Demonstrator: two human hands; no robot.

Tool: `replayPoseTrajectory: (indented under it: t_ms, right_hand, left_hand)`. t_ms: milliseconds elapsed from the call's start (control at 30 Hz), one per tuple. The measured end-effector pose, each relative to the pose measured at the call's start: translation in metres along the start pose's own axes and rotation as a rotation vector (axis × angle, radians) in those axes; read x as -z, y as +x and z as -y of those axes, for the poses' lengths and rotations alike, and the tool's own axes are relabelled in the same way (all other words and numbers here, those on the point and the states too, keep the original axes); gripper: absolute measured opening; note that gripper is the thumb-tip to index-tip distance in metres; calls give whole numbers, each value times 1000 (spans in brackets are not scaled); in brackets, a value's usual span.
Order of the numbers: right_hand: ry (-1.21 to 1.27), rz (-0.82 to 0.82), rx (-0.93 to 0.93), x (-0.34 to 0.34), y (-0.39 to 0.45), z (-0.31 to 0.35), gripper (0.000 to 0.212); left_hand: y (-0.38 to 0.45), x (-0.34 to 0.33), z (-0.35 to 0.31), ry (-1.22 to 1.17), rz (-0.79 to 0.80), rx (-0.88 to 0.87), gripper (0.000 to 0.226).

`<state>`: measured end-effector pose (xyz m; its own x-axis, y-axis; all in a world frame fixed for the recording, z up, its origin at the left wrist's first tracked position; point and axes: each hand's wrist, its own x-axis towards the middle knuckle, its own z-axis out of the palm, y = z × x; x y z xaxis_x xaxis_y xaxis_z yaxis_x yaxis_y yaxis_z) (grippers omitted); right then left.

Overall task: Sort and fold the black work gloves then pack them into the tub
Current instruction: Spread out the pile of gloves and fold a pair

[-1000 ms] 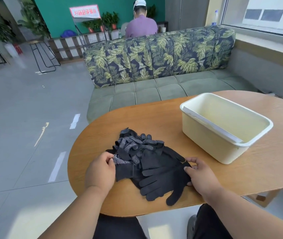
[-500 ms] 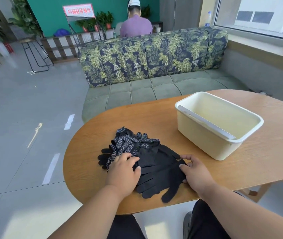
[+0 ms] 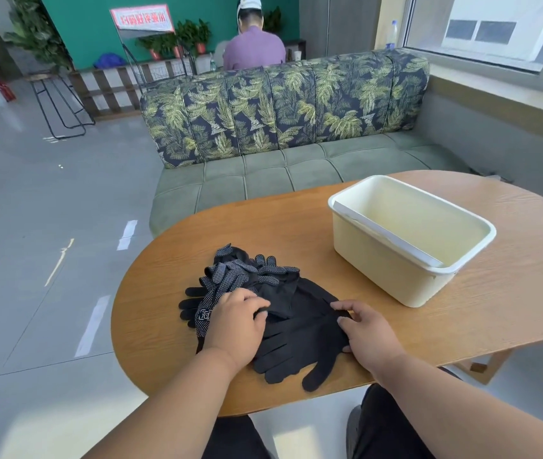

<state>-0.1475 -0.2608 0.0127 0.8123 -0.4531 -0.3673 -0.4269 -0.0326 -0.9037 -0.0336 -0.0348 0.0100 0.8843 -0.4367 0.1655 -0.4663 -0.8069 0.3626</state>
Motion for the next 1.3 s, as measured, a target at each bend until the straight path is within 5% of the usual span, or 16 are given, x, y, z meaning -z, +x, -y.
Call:
replayPoseTrajectory:
  t_ms: [200,367,500,600,867,1100,1300]
  right_hand:
    - [-2,-2,-27,2,3,-1,25]
    - [26,15,-48,2,2,1,34]
    - [26,66,-71,4,-3,6,59]
    - [-87,157,2,6,-11,5,58]
    - [-496,182,245,-16,-11,-2,59]
    - [-393,160,224,-33,14,14,56]
    - [-280,120,162,-45,49,34,53]
  left_hand:
    - [-2,33,-6,-789,-58,392,14]
    - [-13,69,9,-1096,-261,562,18]
    - [-33,66,41,-1016,-208,769,19]
    - [-58,40,53,-934,-37,867,23]
    - [-54,17,31,-911,7,743,18]
    - [-13,-19,47,-1002,28,669,34]
    - [12,25,3,-1174,31,719,17]
